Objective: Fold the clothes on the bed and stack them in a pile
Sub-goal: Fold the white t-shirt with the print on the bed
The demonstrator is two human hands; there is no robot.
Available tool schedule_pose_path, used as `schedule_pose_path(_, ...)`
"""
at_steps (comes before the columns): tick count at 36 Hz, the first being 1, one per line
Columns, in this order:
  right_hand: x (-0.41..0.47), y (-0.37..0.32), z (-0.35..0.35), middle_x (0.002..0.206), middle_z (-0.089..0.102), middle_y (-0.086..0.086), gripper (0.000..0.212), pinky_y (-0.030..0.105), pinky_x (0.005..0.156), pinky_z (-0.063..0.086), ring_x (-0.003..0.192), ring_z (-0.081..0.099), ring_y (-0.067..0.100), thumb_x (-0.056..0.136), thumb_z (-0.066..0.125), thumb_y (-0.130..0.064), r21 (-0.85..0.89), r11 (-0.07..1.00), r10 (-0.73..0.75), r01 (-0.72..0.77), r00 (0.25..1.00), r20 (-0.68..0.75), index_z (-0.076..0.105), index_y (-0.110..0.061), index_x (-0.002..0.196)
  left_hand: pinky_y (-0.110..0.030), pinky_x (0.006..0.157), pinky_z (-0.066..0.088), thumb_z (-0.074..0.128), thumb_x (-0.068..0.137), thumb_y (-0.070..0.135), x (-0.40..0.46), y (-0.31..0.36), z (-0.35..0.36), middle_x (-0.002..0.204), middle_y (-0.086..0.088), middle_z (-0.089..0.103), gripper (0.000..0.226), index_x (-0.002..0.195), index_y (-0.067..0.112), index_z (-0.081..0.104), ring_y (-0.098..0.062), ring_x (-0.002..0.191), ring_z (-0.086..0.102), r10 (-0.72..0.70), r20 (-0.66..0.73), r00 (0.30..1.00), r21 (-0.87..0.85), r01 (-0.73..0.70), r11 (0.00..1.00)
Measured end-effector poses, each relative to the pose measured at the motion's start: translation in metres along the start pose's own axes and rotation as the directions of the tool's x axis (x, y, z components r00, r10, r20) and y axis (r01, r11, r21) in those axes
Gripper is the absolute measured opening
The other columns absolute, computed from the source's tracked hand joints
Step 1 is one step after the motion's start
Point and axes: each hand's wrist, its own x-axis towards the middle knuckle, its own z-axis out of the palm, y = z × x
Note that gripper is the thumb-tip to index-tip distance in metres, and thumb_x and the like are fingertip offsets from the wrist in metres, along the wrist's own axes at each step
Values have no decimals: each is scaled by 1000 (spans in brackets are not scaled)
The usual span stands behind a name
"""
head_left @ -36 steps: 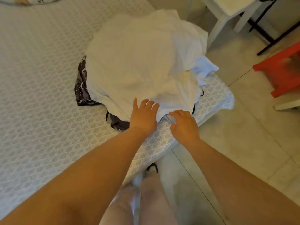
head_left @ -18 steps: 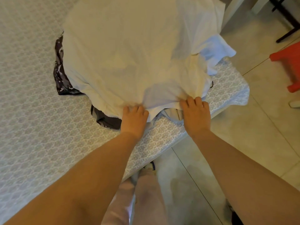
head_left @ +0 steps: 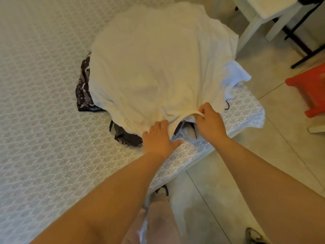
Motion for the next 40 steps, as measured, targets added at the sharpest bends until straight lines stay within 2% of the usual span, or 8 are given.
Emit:
schedule_pose_path(4,-10,-31,-7,64,43,-1,24,34,54,30,57,38,17,93,53,-22,44,996,-74,72,996,55,38,-24,74,-38,83,38,48,93,49,-5,17,-19,125,-1,50,46,130,22,44,-25,110,52,-101,-128,987,-179,77,981)
schedule_pose_path(9,-17,-69,-44,64,50,-2,20,24,50,35,57,46,14,90,55,-18,-32,986,-157,161,983,90,44,-27,75,-31,47,23,36,101,27,-8,10,-72,66,1,48,24,116,18,52,-26,61,49,-163,-200,966,-301,98,949)
schedule_pose_path(16,-25,-143,-116,86,56,5,15,31,60,36,77,50,24,87,53,-8,-404,869,-304,285,952,16,59,-12,100,-35,69,38,39,99,15,-29,-12,-178,125,-12,52,33,130,12,50,-36,97,57,75,-222,972,-128,-106,986)
schedule_pose_path(22,-40,-231,-164,108,57,9,19,31,67,32,93,54,31,91,53,-11,-556,737,-496,384,867,-59,66,-13,104,-32,67,40,41,96,11,-63,-57,-268,110,-13,60,26,113,10,60,-31,94,58,-53,-153,987,23,57,998)
schedule_pose_path(27,-49,-292,-188,105,56,7,21,31,63,31,88,51,28,91,50,-11,-644,669,-558,371,823,-107,66,-14,105,-24,46,32,48,89,10,-92,-87,-353,73,1,55,23,93,21,67,-16,59,48,-165,-314,935,-51,157,986)
schedule_pose_path(31,-65,-344,-196,105,57,9,18,29,62,27,90,53,31,91,49,-13,-678,641,-610,361,775,-164,64,-12,101,-24,46,32,51,88,13,-118,-100,-408,67,2,53,20,87,22,68,-19,58,49,-191,-425,885,-3,210,978)
schedule_pose_path(37,-98,-434,-191,107,54,19,20,36,70,37,98,50,36,91,44,-12,-593,696,-641,404,721,-261,59,-2,100,-27,49,33,45,92,20,-167,-147,-481,84,-3,64,22,81,23,64,-20,62,48,-369,-663,651,-339,178,924)
schedule_pose_path(40,-122,-478,-176,113,54,21,25,41,83,42,105,49,37,93,42,-16,-515,757,-605,401,729,-321,59,0,102,-29,63,38,37,96,24,-193,-181,-510,104,-11,65,29,87,17,64,-26,80,54,-479,-602,639,-514,149,845)
